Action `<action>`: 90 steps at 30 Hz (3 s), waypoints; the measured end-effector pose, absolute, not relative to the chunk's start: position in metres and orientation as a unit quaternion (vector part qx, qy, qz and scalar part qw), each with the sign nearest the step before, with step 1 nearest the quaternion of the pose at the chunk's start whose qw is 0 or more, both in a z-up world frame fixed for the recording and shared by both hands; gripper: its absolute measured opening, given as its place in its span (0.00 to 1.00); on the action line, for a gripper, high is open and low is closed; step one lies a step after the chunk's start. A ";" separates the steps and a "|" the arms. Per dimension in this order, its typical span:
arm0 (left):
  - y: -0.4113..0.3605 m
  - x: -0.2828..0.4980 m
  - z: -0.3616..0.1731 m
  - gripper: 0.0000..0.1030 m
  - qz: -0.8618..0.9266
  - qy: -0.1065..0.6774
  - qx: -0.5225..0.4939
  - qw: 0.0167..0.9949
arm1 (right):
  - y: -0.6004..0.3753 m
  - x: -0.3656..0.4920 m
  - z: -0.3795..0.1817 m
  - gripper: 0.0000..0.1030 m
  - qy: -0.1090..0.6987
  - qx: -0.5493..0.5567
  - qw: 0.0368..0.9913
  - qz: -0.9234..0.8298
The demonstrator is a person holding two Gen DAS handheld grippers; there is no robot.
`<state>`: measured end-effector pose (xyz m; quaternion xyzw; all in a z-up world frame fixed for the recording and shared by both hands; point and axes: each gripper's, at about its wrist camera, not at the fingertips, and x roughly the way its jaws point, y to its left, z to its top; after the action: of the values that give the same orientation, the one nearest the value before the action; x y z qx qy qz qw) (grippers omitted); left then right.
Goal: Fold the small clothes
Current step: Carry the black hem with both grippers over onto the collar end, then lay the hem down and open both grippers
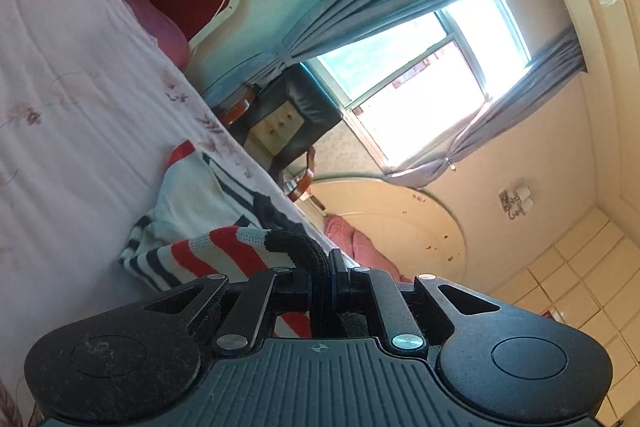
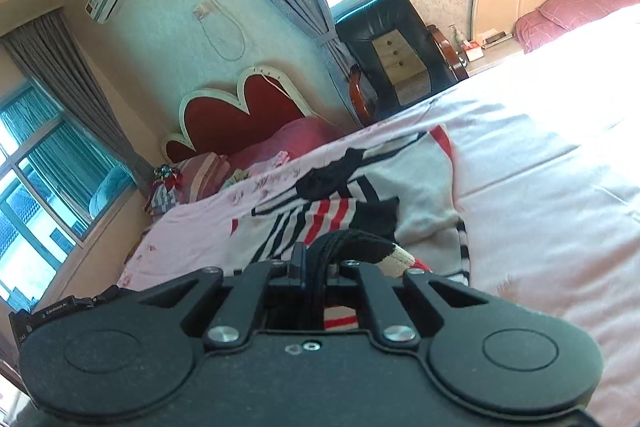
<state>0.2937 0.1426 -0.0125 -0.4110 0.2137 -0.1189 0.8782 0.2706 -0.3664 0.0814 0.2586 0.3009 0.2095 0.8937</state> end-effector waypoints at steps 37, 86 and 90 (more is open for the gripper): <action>0.133 0.607 -0.100 0.62 -0.123 0.339 -0.205 0.910 | -0.369 0.554 -0.044 0.46 0.331 0.337 0.874 0.119; 0.053 0.566 -0.100 0.58 -0.093 0.325 0.037 0.940 | -0.307 0.530 -0.052 0.66 0.342 -0.020 0.939 0.029; 0.021 0.547 -0.080 0.59 -0.102 0.300 0.030 0.948 | -0.292 0.504 -0.027 0.28 0.307 -0.001 0.950 0.064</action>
<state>0.5467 0.0212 -0.0804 0.0297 0.3000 -0.1015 0.9481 0.5043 -0.2917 -0.0274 -0.0009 0.3066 0.0645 0.9496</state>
